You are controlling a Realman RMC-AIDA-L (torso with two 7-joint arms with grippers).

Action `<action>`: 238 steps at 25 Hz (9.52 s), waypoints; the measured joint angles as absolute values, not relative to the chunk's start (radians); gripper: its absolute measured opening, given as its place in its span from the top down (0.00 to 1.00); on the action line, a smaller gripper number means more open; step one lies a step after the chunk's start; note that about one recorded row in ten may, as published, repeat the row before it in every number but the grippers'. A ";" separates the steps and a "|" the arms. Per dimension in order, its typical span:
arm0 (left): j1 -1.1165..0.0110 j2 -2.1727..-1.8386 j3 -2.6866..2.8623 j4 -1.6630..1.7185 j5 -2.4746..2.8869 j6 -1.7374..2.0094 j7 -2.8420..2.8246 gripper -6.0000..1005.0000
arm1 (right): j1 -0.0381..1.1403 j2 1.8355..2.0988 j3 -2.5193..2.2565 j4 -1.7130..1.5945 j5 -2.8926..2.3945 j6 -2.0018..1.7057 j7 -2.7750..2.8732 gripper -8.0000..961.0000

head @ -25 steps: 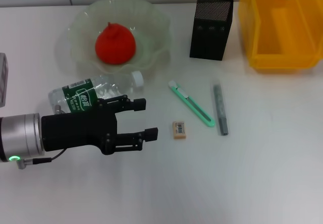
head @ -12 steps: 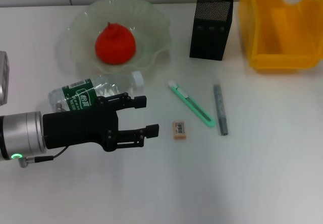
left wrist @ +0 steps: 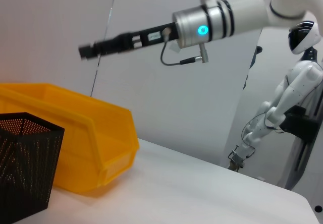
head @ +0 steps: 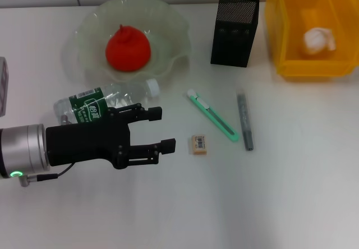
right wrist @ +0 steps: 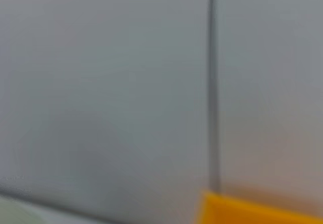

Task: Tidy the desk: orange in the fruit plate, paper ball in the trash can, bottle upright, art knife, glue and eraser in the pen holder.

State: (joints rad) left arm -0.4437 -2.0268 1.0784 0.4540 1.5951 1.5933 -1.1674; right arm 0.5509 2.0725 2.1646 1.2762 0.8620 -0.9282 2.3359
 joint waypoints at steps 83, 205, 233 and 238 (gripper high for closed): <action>-0.711 -2.069 1.080 1.041 2.603 1.429 -2.003 0.20 | 0.417 2.075 2.358 0.673 1.183 -1.632 1.319 0.16; -0.679 -2.061 0.916 1.040 2.139 1.565 -1.795 0.56 | 0.426 2.077 2.359 0.673 1.193 -1.624 1.335 0.16; -0.478 -1.996 0.748 1.082 1.969 1.585 -1.712 0.56 | 0.445 2.077 2.359 0.668 1.193 -1.611 1.324 0.16; -0.457 -1.994 0.703 1.081 1.969 1.568 -1.706 0.56 | 0.446 2.077 2.358 0.667 1.193 -1.611 1.324 0.16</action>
